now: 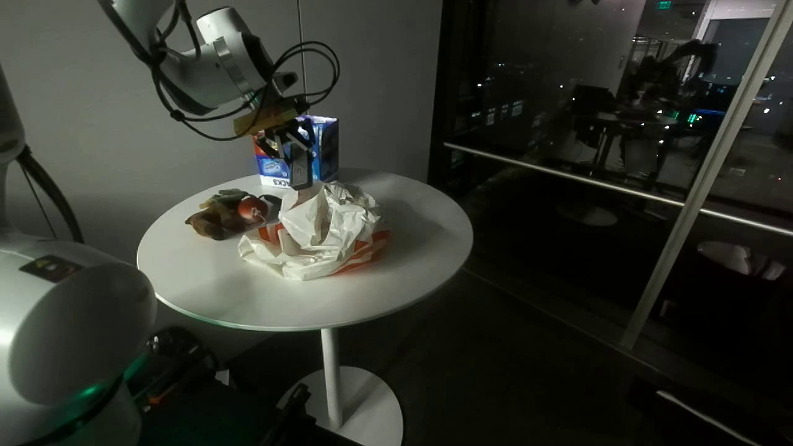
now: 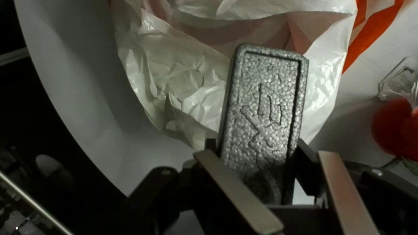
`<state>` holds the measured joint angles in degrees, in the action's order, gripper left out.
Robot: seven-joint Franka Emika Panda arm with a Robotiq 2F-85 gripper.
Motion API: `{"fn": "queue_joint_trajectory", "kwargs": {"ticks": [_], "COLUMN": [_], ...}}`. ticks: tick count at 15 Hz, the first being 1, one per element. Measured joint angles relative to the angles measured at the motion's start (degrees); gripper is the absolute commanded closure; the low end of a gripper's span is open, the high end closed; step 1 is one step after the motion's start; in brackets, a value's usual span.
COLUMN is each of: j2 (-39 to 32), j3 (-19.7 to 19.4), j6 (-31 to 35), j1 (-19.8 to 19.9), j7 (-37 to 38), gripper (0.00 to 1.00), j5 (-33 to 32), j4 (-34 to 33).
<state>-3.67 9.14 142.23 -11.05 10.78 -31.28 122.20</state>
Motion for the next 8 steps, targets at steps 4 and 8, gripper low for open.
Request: {"fn": "queue_joint_trajectory", "kwargs": {"ticks": [4,8], "j2": [-3.56,-5.77], "j3": [-1.39,-3.31], "j6": [0.03,0.03], "j1": [0.19,0.25], "j7": [0.28,1.05], "gripper": [0.67,0.12], "j5": [-0.86,-2.25], "j4": [-0.32,-0.45]}}
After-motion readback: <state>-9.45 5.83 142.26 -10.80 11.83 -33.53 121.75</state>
